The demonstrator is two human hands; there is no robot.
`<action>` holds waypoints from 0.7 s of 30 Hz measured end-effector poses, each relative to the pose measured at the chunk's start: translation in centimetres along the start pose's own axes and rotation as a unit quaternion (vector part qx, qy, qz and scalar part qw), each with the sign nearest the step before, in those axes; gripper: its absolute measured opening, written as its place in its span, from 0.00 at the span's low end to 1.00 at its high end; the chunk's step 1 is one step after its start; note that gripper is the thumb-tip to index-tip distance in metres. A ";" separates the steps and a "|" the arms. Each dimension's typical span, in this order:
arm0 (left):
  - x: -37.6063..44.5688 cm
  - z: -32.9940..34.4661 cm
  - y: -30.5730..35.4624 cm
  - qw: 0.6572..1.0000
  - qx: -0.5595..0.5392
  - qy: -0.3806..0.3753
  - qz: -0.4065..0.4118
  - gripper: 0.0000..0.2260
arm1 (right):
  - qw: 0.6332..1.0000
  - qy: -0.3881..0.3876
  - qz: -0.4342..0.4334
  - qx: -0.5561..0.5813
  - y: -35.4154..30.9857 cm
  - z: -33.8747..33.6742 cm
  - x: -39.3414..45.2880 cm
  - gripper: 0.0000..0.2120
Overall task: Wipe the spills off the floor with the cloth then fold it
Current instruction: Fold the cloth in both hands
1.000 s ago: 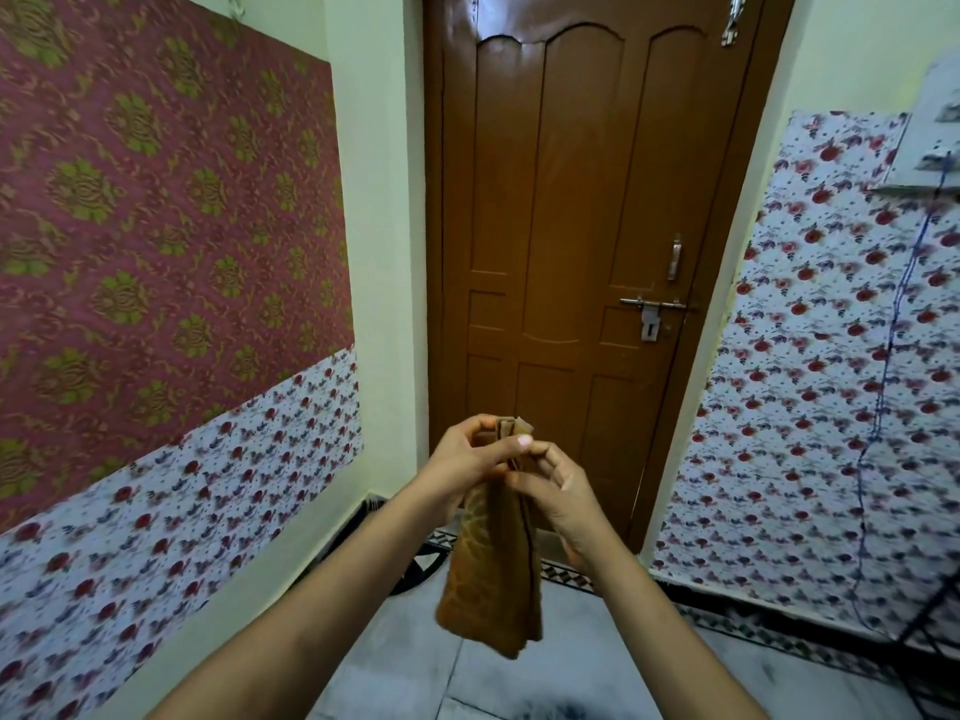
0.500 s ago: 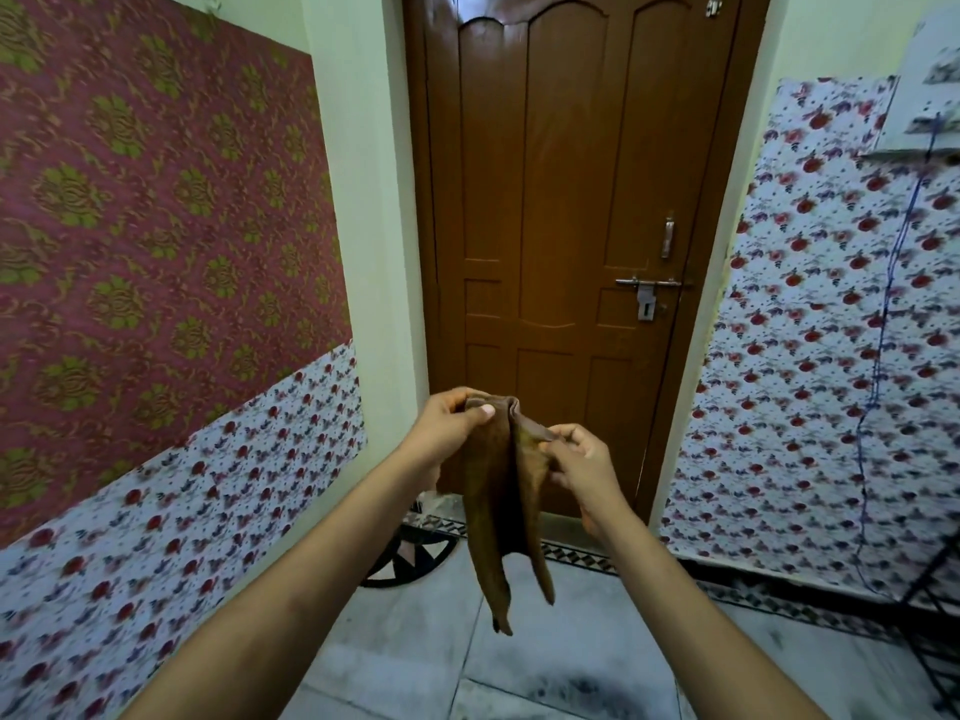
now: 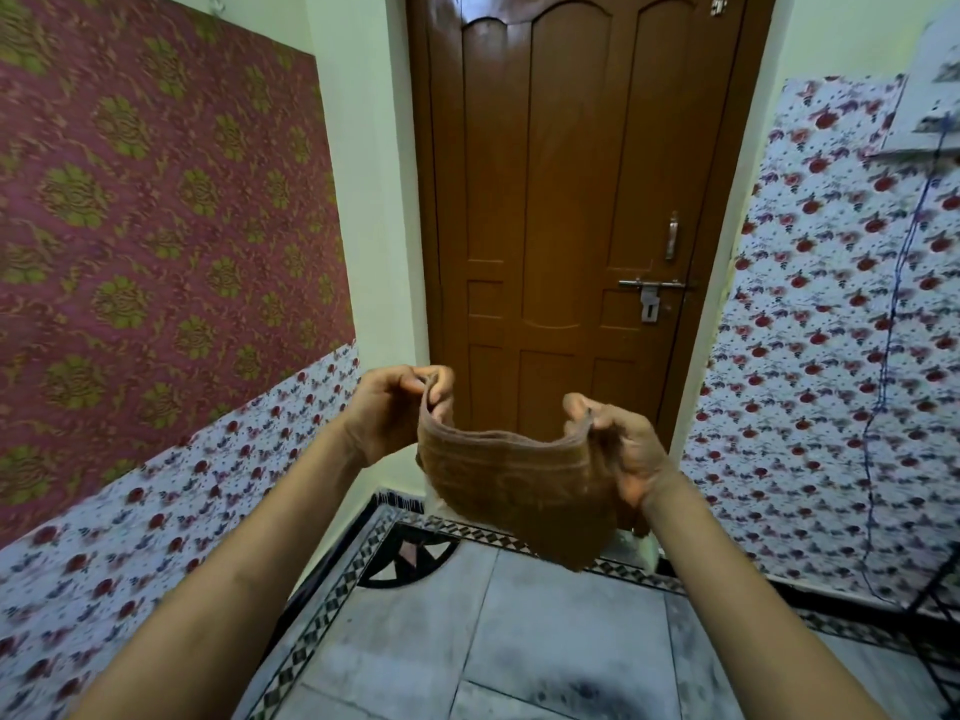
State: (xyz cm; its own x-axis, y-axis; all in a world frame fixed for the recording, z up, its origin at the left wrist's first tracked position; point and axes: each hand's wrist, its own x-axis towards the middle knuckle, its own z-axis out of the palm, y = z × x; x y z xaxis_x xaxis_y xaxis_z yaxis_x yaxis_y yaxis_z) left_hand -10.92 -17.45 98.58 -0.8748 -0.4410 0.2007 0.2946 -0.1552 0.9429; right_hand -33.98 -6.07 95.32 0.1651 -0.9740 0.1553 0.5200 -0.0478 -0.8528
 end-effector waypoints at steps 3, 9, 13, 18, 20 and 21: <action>1.4 2.2 0.5 0.998 0.014 -0.064 0.010 0.04 | 0.997 -0.050 -0.013 -0.063 -0.1 2.2 0.9 0.07; 2.1 3.4 0.7 0.975 0.220 0.027 -0.026 0.07 | 0.980 0.042 -0.095 -0.171 1.2 3.1 1.8 0.07; 1.8 3.6 0.5 0.965 0.256 0.055 -0.023 0.07 | 0.962 0.085 -0.141 -0.218 1.6 2.9 2.3 0.08; 2.0 3.3 0.0 0.963 0.242 0.119 0.006 0.09 | 0.937 0.106 -0.169 -0.288 1.5 2.8 2.6 0.05; 2.1 3.2 -0.3 0.957 0.243 0.158 0.012 0.11 | 0.931 0.115 -0.180 -0.296 1.5 2.8 2.8 0.05; 2.2 3.3 -0.4 0.956 0.234 0.176 0.010 0.12 | 0.931 0.116 -0.177 -0.296 1.5 2.7 2.9 0.05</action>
State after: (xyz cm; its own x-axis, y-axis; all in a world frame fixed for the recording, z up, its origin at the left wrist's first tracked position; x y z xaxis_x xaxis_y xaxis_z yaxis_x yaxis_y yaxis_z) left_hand -14.22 -15.47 99.54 -0.6631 -0.7224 0.1961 0.0331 0.2335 0.9718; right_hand -30.43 -8.36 95.86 -0.1513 -0.8922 0.4255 -0.0565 -0.4220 -0.9049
